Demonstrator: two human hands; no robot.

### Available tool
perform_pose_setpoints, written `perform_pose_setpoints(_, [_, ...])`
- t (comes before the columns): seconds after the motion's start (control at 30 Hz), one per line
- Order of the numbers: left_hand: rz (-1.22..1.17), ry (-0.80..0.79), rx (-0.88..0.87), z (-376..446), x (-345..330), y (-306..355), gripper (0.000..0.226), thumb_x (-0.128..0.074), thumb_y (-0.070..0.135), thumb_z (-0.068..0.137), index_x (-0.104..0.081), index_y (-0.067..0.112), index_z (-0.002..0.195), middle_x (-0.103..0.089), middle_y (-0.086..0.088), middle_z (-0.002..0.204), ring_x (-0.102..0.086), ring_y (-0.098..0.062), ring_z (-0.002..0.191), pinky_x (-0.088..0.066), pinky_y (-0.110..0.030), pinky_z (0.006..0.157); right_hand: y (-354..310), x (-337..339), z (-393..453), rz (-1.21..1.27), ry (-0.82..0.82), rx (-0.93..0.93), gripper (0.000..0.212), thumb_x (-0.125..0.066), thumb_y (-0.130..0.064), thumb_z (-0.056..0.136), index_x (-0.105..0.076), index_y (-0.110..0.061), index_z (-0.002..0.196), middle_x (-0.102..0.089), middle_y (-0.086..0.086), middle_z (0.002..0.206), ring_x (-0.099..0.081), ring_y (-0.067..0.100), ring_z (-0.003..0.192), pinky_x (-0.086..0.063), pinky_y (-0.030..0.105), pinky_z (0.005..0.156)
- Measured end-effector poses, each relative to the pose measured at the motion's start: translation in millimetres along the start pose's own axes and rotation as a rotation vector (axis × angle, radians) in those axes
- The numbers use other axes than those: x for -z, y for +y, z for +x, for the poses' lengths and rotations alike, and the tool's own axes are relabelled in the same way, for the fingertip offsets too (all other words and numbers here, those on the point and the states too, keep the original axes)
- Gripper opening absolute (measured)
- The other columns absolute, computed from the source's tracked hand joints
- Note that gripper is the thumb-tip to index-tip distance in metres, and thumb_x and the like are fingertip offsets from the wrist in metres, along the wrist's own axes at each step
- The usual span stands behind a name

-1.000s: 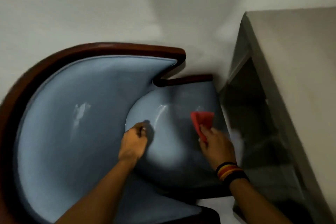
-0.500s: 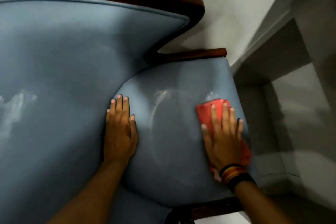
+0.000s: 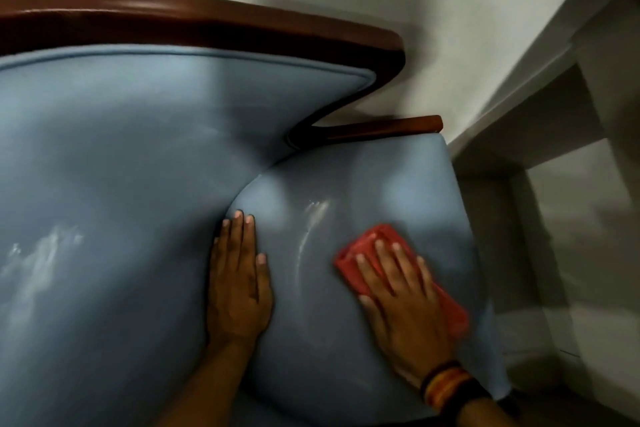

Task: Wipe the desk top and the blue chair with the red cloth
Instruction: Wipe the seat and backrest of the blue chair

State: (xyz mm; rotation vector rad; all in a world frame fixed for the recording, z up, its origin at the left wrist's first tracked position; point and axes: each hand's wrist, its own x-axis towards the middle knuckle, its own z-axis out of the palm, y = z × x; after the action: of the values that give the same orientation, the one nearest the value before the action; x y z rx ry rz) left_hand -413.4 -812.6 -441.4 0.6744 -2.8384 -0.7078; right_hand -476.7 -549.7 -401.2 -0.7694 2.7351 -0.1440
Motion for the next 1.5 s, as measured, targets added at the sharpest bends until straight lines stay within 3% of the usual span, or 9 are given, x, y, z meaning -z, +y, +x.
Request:
perform_pose_setpoints(0.1, [-0.004, 0.020, 0.004, 2.6, -3.0, 0.6, 0.062, -0.035, 0.025, 0.106, -0.027, 0.009, 0.165, -0.020, -0.004, 0.175, -0.014, -0.020, 0.163, -0.023, -0.051, 0.130, 30.2, 13.0, 22.8, -0.002, 0.048, -0.232, 0.065, -0.019, -0.057, 0.101, -0.009, -0.036, 0.161, -0.009, 0.006, 0.172, -0.009, 0.028, 0.158, -0.010, 0.059, 0.126])
perform_pose_setpoints(0.27, [0.009, 0.024, -0.011, 2.8, -3.0, 0.4, 0.061, -0.036, 0.023, 0.106, -0.027, 0.010, 0.165, -0.020, -0.004, 0.175, -0.013, -0.020, 0.163, -0.020, -0.047, 0.131, -13.2, 19.1, 132.0, 0.050, 0.205, -0.214, 0.064, -0.028, -0.046, 0.104, -0.015, -0.021, 0.162, -0.011, 0.012, 0.171, -0.009, 0.032, 0.158, -0.012, 0.058, 0.126])
perform_pose_setpoints(0.43, [0.013, 0.012, -0.023, 1.6, 0.1, -1.9, 0.060, -0.031, 0.026, 0.107, -0.028, 0.010, 0.165, -0.020, -0.002, 0.175, -0.014, -0.019, 0.163, -0.021, -0.048, 0.131, -77.3, 2.6, 101.7, 0.076, 0.119, 0.156, 0.066, -0.041, -0.043, 0.101, -0.018, -0.028, 0.161, -0.011, 0.002, 0.172, -0.004, 0.025, 0.159, -0.011, 0.054, 0.127])
perform_pose_setpoints(0.57, [0.001, 0.003, -0.011, 2.3, 3.2, -2.4, 0.059, -0.032, 0.024, 0.108, -0.029, 0.011, 0.165, -0.022, -0.002, 0.174, -0.014, -0.020, 0.163, -0.024, -0.050, 0.129, -42.7, -13.4, -7.5, -0.006, -0.011, 0.364, 0.067, -0.047, -0.038, 0.099, -0.022, -0.030, 0.160, -0.017, 0.000, 0.170, -0.008, 0.023, 0.159, -0.022, 0.056, 0.123])
perform_pose_setpoints(0.73, [0.014, 0.026, -0.015, 1.3, 0.4, -1.2, 0.058, -0.036, 0.021, 0.107, -0.030, 0.010, 0.164, -0.025, -0.004, 0.173, -0.016, -0.021, 0.163, -0.025, -0.050, 0.129, 26.3, 6.9, 15.0, 0.088, 0.060, -0.057, 0.059, -0.028, -0.042, 0.103, -0.021, -0.030, 0.161, -0.015, -0.001, 0.171, -0.007, 0.022, 0.159, -0.011, 0.063, 0.124])
perform_pose_setpoints(0.9, [0.001, 0.045, -0.019, 0.6, -0.7, -0.7, 0.057, -0.034, 0.023, 0.109, -0.029, 0.012, 0.165, -0.024, -0.003, 0.174, -0.014, -0.019, 0.163, -0.019, -0.045, 0.132, -23.0, 18.1, 156.4, 0.124, 0.233, -0.200, 0.061, -0.032, -0.036, 0.100, -0.028, -0.019, 0.158, -0.022, 0.007, 0.169, -0.020, 0.035, 0.155, -0.016, 0.057, 0.126])
perform_pose_setpoints(1.13, [-0.326, -0.001, 0.137, 11.6, 20.4, 2.7, 0.059, -0.032, 0.016, 0.098, -0.051, 0.011, 0.154, -0.041, -0.005, 0.166, -0.028, -0.016, 0.158, -0.025, -0.043, 0.131, -96.0, 6.8, 113.0, 0.060, 0.065, 0.346, 0.066, -0.036, -0.035, 0.098, -0.021, -0.022, 0.161, -0.020, 0.002, 0.170, -0.012, 0.028, 0.158, -0.016, 0.049, 0.127])
perform_pose_setpoints(1.3, [-0.392, -0.182, 0.355, 26.5, 63.6, 32.8, 0.055, -0.034, 0.016, 0.100, -0.057, 0.021, 0.151, -0.042, 0.006, 0.165, -0.028, -0.010, 0.158, -0.010, -0.017, 0.123, -52.6, -9.1, 16.5, -0.087, -0.070, 0.820, 0.064, -0.044, -0.036, 0.101, -0.025, -0.023, 0.160, -0.019, 0.006, 0.170, -0.008, 0.032, 0.158, -0.010, 0.051, 0.127])
perform_pose_setpoints(1.5, [-0.321, -0.390, 0.460, 21.2, 94.0, 56.1, 0.045, -0.050, 0.020, 0.108, -0.055, 0.024, 0.152, -0.034, 0.008, 0.169, -0.036, -0.019, 0.155, -0.027, -0.039, 0.129, 56.5, 11.2, -47.0, -0.396, -0.250, 1.069, 0.054, -0.050, -0.032, 0.099, -0.039, -0.033, 0.152, -0.014, 0.001, 0.171, -0.012, 0.030, 0.158, -0.013, 0.057, 0.122])
